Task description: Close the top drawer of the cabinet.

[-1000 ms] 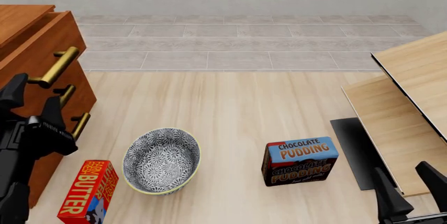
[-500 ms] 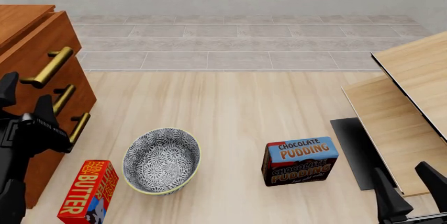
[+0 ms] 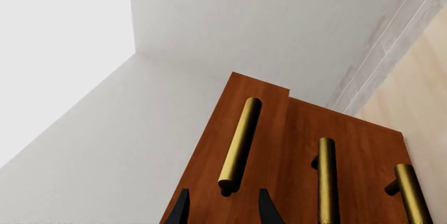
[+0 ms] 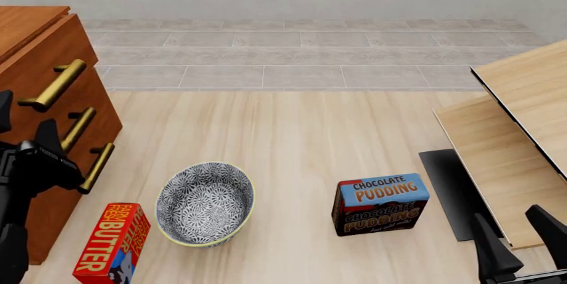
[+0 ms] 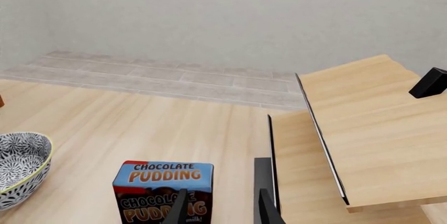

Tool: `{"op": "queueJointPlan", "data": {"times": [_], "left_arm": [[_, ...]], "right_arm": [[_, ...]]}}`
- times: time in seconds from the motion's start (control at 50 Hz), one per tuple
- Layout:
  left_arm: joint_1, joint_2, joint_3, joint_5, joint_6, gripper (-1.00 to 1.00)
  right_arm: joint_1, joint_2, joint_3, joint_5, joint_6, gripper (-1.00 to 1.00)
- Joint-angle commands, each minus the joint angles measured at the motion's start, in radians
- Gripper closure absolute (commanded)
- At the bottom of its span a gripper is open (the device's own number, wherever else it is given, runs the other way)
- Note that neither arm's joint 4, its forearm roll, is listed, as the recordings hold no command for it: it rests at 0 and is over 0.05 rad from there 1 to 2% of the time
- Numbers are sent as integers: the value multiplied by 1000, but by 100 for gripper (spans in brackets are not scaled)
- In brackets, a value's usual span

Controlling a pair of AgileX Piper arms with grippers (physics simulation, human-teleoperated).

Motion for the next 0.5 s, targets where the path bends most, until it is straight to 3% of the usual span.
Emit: {"op": "queueJointPlan", "data": {"times": [0.02, 0.5], "left_arm": [[38, 4, -11, -6, 2, -100], [87, 23, -25, -6, -12, -100]], "right_arm": [[6, 0, 0, -5, -2, -100], [22, 0, 0, -10, -8, -100]]}}
